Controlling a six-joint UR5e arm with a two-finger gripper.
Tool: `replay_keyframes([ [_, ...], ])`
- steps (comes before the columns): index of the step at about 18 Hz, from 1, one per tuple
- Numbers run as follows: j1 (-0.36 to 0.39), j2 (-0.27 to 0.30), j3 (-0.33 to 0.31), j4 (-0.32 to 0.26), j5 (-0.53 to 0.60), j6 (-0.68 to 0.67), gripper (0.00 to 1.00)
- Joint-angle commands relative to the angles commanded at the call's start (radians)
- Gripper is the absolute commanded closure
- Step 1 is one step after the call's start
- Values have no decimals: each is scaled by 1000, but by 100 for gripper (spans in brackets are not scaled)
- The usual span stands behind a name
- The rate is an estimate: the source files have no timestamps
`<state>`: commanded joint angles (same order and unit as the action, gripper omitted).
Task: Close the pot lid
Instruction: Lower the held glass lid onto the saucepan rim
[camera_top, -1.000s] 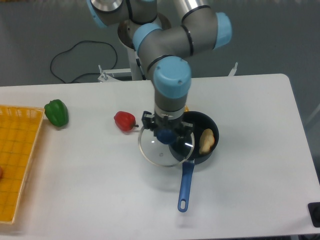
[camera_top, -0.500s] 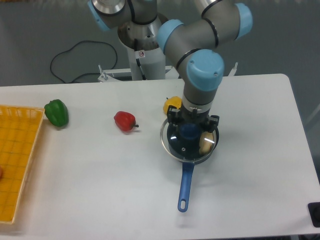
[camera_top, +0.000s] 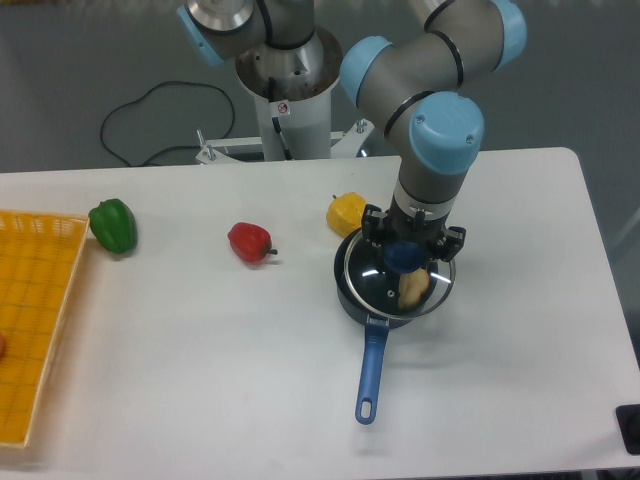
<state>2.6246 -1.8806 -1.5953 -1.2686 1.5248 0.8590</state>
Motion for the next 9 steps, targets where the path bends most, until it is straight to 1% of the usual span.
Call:
replay_keyframes([
  [4, -2, -11, -3, 2, 0, 8, 44],
  [6, -2, -15, -21, 3, -2, 17, 44],
  [8, 0, -11, -49, 26, -2, 29, 44],
  [9, 0, -11, -60, 47, -2, 31, 44],
])
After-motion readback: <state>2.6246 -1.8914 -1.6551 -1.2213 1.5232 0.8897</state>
